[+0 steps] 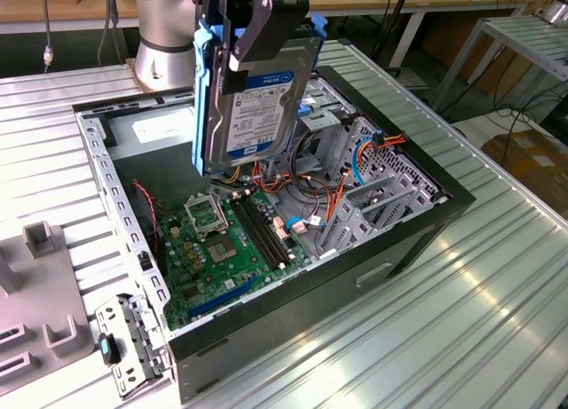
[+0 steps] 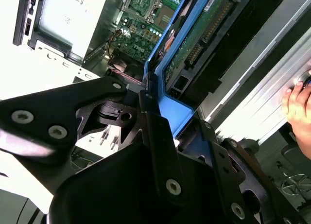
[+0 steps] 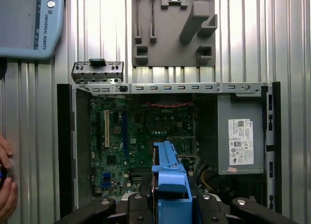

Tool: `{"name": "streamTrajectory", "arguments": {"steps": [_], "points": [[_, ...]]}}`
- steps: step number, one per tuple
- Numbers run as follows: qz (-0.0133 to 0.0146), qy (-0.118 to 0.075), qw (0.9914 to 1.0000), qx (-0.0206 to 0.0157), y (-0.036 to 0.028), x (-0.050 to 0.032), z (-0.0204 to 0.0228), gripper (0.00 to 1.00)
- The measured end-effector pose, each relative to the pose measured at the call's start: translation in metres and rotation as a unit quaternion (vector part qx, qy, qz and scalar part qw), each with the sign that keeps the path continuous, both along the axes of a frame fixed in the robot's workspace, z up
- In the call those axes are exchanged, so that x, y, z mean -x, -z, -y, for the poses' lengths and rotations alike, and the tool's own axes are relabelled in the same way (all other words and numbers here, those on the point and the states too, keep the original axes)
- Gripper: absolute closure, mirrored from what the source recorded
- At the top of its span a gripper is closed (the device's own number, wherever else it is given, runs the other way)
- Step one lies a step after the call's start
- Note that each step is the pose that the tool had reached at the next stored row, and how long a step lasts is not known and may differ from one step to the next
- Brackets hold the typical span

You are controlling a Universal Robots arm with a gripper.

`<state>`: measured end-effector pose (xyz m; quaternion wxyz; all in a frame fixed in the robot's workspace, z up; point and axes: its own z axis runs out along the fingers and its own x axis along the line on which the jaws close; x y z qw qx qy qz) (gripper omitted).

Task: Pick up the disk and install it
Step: 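Insert the disk into the insertion slot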

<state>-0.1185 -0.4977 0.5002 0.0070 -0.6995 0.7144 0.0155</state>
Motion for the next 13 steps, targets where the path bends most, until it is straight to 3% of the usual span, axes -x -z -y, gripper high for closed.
{"name": "streamTrajectory", "arguments": {"steps": [7, 13], "points": [[0.0000, 0.000, 1.00000, 0.0000, 0.0000, 0.0000, 0.0010, 0.63], [0.0000, 0.000, 1.00000, 0.0000, 0.0009, -0.0019, 0.0103, 0.63]]}}
